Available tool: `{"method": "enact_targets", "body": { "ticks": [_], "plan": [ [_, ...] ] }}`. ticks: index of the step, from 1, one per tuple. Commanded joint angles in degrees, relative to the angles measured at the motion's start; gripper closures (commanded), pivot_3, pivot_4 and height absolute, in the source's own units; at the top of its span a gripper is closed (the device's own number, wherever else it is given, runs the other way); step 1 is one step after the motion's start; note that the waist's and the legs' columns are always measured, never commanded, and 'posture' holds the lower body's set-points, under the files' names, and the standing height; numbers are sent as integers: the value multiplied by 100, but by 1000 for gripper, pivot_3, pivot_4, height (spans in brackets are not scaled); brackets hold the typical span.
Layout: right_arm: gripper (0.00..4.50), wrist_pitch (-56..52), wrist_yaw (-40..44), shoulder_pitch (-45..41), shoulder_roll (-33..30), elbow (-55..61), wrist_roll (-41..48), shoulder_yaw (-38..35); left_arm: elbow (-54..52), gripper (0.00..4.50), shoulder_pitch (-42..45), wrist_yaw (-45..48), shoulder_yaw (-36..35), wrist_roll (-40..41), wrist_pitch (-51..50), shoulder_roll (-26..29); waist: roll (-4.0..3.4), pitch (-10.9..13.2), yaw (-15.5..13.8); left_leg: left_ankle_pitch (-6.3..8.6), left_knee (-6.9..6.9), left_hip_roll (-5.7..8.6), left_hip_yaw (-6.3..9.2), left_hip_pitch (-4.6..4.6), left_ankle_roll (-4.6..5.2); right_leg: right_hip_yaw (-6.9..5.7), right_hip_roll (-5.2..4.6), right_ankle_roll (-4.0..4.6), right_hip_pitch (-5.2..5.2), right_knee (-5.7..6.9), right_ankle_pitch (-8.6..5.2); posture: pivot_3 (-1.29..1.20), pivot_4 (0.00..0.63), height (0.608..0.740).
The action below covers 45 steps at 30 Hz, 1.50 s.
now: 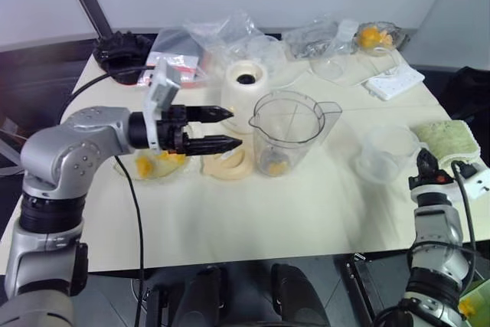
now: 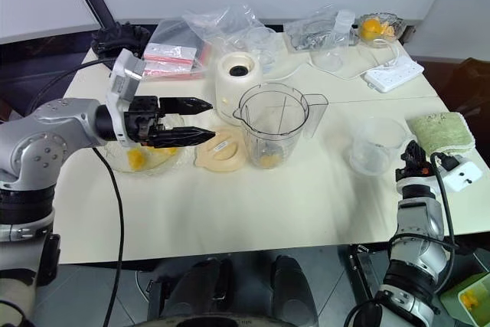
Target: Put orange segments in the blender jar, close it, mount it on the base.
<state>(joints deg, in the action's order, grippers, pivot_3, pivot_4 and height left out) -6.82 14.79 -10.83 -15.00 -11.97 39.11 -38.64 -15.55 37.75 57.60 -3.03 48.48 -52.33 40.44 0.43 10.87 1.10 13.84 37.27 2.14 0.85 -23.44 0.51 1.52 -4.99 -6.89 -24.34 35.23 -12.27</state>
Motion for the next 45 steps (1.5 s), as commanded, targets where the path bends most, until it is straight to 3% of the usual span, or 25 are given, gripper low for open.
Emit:
{"method": "enact_targets", "body": {
  "ticks": [1, 10, 34, 37, 42, 45],
  "plan": [
    [4376, 176, -51, 59, -38, 158, 76, -127, -196, 593, -89, 64, -66, 107, 0, 72, 0, 0, -4, 0, 0, 0, 0, 0, 0, 0, 0, 0, 0, 0, 0, 0, 150, 740],
    [4376, 385, -113, 148, -37, -56, 31, -164, -176, 593, -289, 260, 149, -257, 233, 351, -1, -1, -4, 0, 1, 0, -2, 1, 0, 2, 0, 15, 2, 0, -9, 0, 150, 740],
    [4376, 1066, -535, 39, -124, -651, -140, -277, -288, 593, -391, 403, 122, -125, 163, 442, -1, -1, 5, 0, 1, 0, -2, 4, 0, 3, 0, 16, 4, 0, -9, 0, 150, 740],
    [3519, 1075, -637, 70, -102, -665, -198, -275, -269, 593, -393, 400, 122, -149, 198, 448, 0, -1, 3, 0, 1, 0, -3, 4, 0, 3, 0, 16, 5, 0, -9, 0, 150, 740],
    [1000, 948, -688, 378, -21, -321, -169, -266, -251, 593, -397, 368, 86, -152, 216, 441, 0, -2, 0, 0, 1, 0, -3, 5, 0, 3, 0, 16, 6, 0, -9, 0, 150, 740],
    [1000, 772, -673, 674, 79, 100, -19, -242, -224, 593, -410, 378, 79, -172, 248, 449, 0, -2, -7, 0, 0, 0, -1, 5, 0, 3, 0, 17, 6, 0, -9, 0, 150, 740]
  ]
}}
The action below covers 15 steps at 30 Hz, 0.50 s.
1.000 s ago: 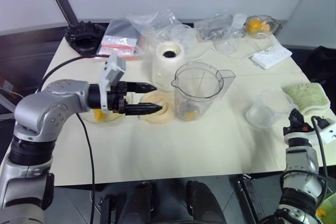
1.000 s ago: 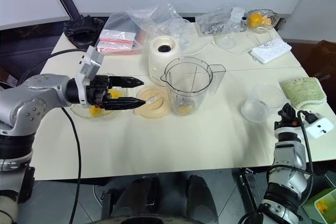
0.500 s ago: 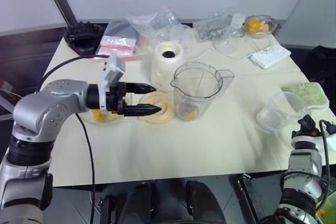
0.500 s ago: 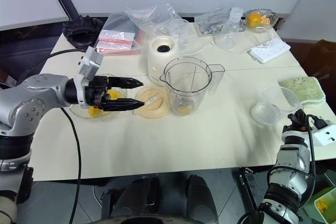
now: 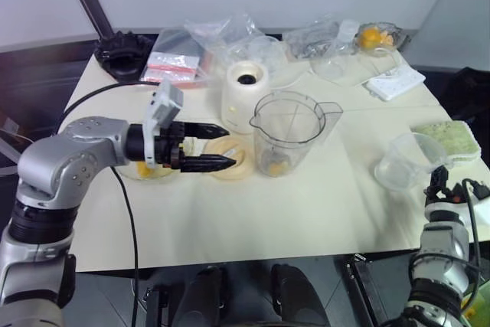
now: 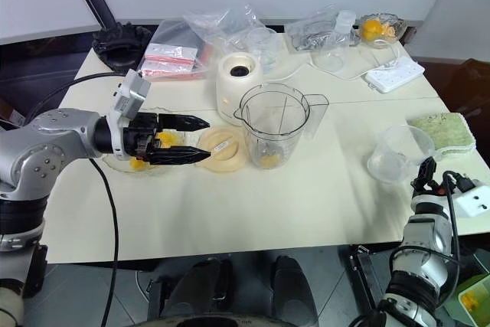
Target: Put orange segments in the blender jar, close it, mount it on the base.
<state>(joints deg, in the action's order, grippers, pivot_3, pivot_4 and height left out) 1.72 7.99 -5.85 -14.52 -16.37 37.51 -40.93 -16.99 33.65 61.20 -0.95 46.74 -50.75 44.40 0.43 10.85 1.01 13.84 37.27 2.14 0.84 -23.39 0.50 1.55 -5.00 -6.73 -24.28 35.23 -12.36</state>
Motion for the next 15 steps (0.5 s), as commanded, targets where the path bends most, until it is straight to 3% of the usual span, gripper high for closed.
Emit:
{"method": "enact_targets", "body": {
  "ticks": [1, 12, 15],
  "plan": [
    [1000, -134, 33, 272, 57, 667, 169, 11, -75, 593, -4, 21, -129, -2, 98, 54, 0, 0, 2, 0, 1, 0, -1, 0, 0, 1, 0, 0, 0, 0, 0, 0, 150, 740],
    [1000, -1022, 351, 1075, 115, 1836, 804, 183, 181, 593, 38, 104, 17, -202, 265, -20, -1, -1, 0, 0, 3, -3, -4, 3, 0, 5, 0, 2, 1, -1, -1, 0, 150, 740],
    [1000, -1425, 347, 1568, 73, 2535, 1217, 44, 591, 593, 182, 366, 235, -644, 551, 180, -3, -3, -12, 0, 1, -3, -4, 3, 0, 5, 1, 3, 1, -1, -2, 0, 150, 740]
  ]
}}
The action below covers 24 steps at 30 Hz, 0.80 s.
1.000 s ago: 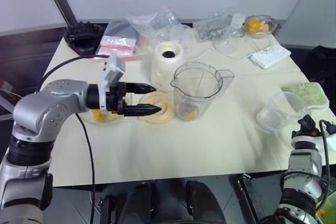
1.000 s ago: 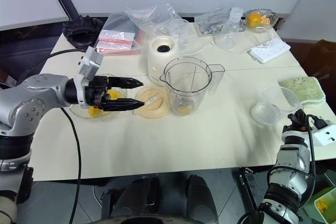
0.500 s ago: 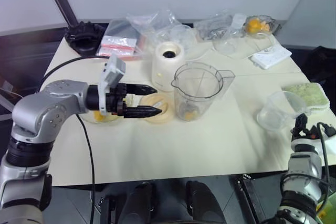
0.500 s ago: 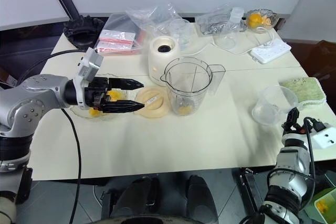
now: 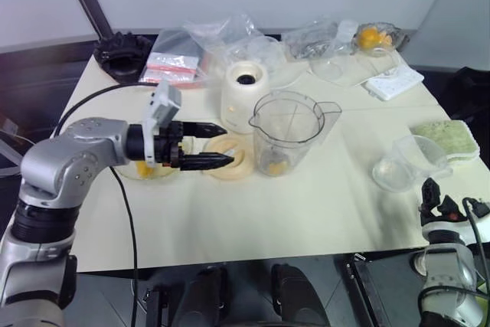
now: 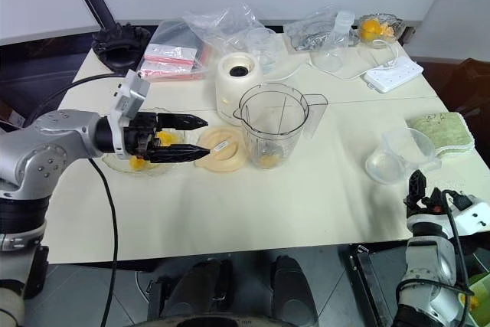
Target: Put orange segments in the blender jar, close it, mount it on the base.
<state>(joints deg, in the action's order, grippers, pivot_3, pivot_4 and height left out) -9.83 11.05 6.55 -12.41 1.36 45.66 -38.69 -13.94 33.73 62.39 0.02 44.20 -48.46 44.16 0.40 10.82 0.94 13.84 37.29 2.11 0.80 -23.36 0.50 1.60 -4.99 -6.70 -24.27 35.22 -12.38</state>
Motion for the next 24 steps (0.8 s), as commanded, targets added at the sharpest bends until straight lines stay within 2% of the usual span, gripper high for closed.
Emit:
{"method": "enact_targets", "body": {
  "ticks": [1, 4, 10, 16, 19, 24],
  "plan": [
    [1000, -393, 10, 492, -145, 979, 536, -226, 453, 593, 242, 366, 302, -654, 517, 296, 0, 0, -10, 0, 0, -1, 0, 0, 0, 0, 1, 0, 0, 0, 0, 0, 150, 740],
    [1000, -724, 68, 1152, -106, 1736, 926, -240, 1155, 593, 637, 763, 732, -1319, 1155, 340, 1, -1, -39, 0, 0, 0, 0, -1, 0, -1, 1, 2, 0, -1, -2, 0, 150, 740],
    [1000, -1195, 415, 2674, 20, 3099, 1552, -233, 2653, 593, 1641, 1087, 1362, -2264, 1996, -286, -22, -15, -182, 2, -7, 2, 4, -5, 1, -6, -4, 6, 1, -8, -23, 0, 150, 740],
    [1000, -1454, 815, 3794, -146, 3919, 1424, -1, 4079, 593, 2483, 1395, 1944, -3143, 2412, -861, -36, -23, -340, 22, -24, 5, 66, -29, 32, -66, 5, 3, -7, 3, -60, 0, 150, 740],
    [1000, -1534, 1040, 4009, -363, 4283, 1530, 35, 4782, 593, 2937, 1630, 2438, -3768, 2682, -1131, -35, -22, -355, 27, -22, 12, 73, -33, 40, -75, 1, 3, -8, 14, -77, 0, 150, 740],
    [1000, -1777, 1048, 3676, -1078, 4635, 1696, 188, 5585, 593, 3367, 1865, 2905, -4498, 3099, -1614, -21, -15, -310, 30, -12, 14, 75, -47, 46, -82, -4, 2, -8, 3, -77, 0, 150, 740]
  ]
}}
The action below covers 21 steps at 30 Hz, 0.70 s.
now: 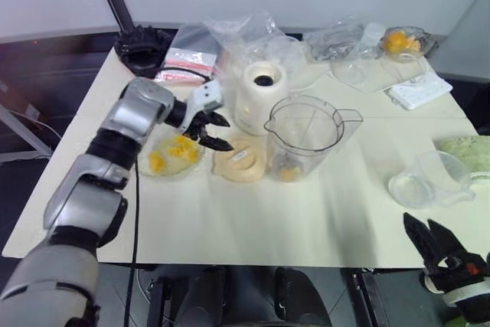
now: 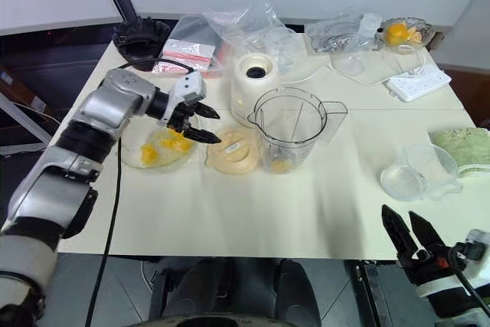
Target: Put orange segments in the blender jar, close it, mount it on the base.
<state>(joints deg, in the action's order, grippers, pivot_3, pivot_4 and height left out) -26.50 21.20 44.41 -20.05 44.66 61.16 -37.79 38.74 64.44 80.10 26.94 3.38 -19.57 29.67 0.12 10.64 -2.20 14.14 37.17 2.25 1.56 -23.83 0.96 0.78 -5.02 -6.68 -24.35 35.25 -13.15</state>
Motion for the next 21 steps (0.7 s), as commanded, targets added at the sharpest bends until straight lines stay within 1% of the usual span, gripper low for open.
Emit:
{"method": "enact_targets", "body": {
  "ticks": [1, 6, 10, 14, 21],
  "plan": [
    [1000, -142, 3, -205, -447, 331, 156, 143, 463, 593, 375, 114, 280, -540, 201, -265, 15, 7, 7, 0, 7, 0, 0, -2, 0, 0, 0, 0, 0, 0, 0, 0, 150, 740],
    [1000, -352, -175, -920, -1120, 347, 233, 360, 1187, 593, 670, -192, 535, -1184, 8, -795, 24, 12, 10, 0, 79, -1, 1, -32, 1, 0, 1, 14, 0, 12, -4, 0, 150, 740],
    [1000, -493, -316, -1405, -1520, 374, 423, 401, 1511, 593, 758, -378, 505, -1421, -91, -1095, 32, 16, 9, 0, 111, -1, -4, -41, 1, 5, -1, 11, 2, 11, 31, 0, 150, 740],
    [1000, -670, -531, -1813, -1946, 548, 703, 452, 1986, 593, 825, -900, 430, -1621, -369, -1529, 35, 16, 3, -2, 126, -2, -6, -42, 1, 8, -1, 5, 5, 12, 46, 0, 150, 740],
    [1000, -713, -930, -2163, -2205, 722, 970, 530, 2568, 593, 895, -1539, 265, -1753, -620, -1967, 41, 18, -2, -2, 131, -2, -5, -56, 1, 8, 0, -23, 1, 7, 59, 0, 150, 740]
  ]
}}
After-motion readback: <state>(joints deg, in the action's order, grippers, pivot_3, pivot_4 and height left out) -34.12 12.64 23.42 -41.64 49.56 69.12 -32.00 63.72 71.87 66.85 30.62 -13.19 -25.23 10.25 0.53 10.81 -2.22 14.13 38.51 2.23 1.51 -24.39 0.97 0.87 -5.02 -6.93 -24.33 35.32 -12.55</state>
